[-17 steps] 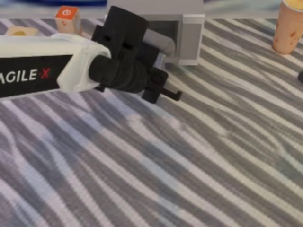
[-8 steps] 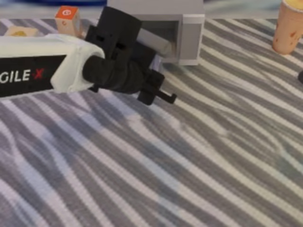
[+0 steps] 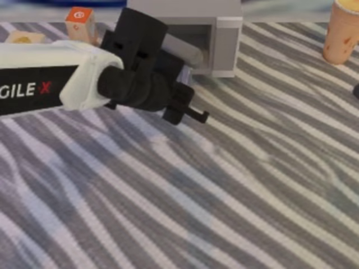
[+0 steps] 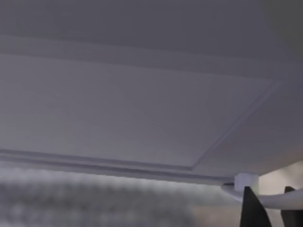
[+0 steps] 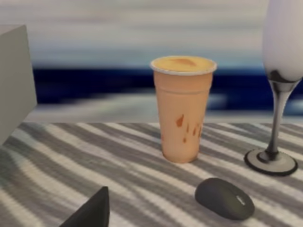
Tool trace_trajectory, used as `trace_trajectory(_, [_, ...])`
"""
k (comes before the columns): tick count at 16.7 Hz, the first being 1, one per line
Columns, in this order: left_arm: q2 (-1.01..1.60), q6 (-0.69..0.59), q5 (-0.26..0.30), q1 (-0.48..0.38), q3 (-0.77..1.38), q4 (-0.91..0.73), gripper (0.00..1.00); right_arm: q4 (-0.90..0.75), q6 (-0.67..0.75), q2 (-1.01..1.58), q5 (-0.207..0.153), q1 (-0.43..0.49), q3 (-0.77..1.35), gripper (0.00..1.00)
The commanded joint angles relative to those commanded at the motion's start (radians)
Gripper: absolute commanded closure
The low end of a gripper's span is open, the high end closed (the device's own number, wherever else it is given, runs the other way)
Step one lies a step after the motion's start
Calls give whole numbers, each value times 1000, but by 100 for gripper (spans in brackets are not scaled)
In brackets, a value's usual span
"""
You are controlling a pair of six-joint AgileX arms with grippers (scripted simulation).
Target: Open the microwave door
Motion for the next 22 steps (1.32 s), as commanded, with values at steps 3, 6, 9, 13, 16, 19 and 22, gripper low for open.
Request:
trace_trajectory(3, [0, 0, 0, 0, 0, 0, 100, 0, 0, 0, 0, 0, 0, 0])
trace_trajectory(6, [0, 0, 0, 0, 0, 0, 100, 0, 0, 0, 0, 0, 0, 0])
trace_trajectory(9, [0, 0, 0, 0, 0, 0, 100, 0, 0, 0, 0, 0, 0, 0])
trace_trajectory(13, [0, 0, 0, 0, 0, 0, 100, 0, 0, 0, 0, 0, 0, 0])
trace_trajectory(16, [-2, 7, 16, -2, -6, -3, 100, 0, 0, 0, 0, 0, 0, 0])
trace_trajectory(19, [-16, 39, 37, 14, -15, -1, 100, 0, 0, 0, 0, 0, 0, 0])
trace_trajectory(22, [-19, 58, 48, 24, -24, -4, 100, 0, 0, 0, 0, 0, 0, 0])
